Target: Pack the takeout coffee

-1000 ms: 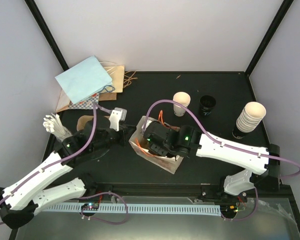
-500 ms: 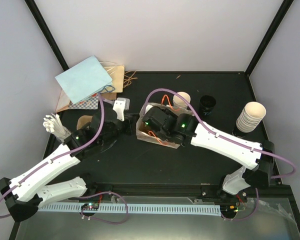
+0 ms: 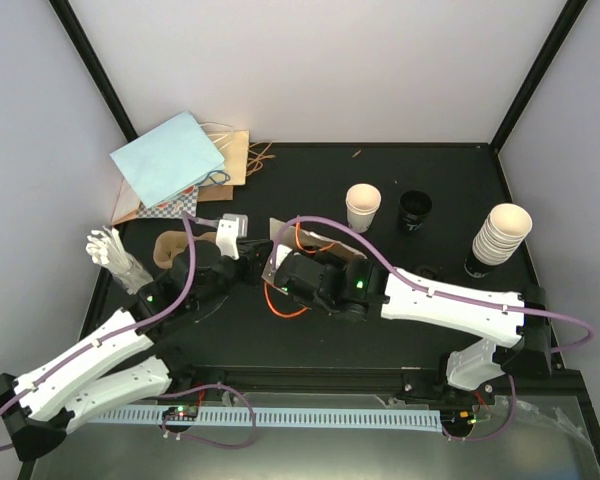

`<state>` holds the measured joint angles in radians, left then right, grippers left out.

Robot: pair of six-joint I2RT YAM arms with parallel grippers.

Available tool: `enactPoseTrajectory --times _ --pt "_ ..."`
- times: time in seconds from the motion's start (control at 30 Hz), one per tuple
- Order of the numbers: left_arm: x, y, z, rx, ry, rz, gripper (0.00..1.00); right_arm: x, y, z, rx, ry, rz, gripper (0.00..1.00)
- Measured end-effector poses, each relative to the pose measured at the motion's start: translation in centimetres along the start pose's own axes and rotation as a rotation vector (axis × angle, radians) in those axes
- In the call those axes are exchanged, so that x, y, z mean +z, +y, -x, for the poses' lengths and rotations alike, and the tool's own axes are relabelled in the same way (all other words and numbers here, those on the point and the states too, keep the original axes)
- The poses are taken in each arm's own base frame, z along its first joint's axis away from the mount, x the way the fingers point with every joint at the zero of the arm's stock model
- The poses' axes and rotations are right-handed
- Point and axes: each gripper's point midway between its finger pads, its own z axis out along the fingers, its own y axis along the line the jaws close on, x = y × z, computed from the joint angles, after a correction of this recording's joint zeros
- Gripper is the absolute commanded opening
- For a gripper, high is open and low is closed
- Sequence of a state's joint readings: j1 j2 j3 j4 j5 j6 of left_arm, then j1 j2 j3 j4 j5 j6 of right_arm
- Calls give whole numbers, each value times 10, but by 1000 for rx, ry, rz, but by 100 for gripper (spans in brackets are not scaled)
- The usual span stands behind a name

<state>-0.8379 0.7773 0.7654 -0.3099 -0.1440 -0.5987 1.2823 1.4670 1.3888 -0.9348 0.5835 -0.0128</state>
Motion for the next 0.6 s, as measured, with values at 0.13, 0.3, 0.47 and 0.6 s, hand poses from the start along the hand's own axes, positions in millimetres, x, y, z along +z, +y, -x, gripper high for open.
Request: enactPoseTrajectory --times 0.13,0.3,0.47,0.6 --pt "-10 0 0 -21 3 -11 35 -5 11 2 -7 -15 17 51" --pt "-27 4 -3 -31 8 -9 56 -6 19 0 -17 -15 30 51" --pt "-46 9 -3 -27 26 10 70 -9 21 -9 -16 -19 33 51" --pt "-59 5 15 -21 37 44 78 -14 19 -16 -15 -26 36 51"
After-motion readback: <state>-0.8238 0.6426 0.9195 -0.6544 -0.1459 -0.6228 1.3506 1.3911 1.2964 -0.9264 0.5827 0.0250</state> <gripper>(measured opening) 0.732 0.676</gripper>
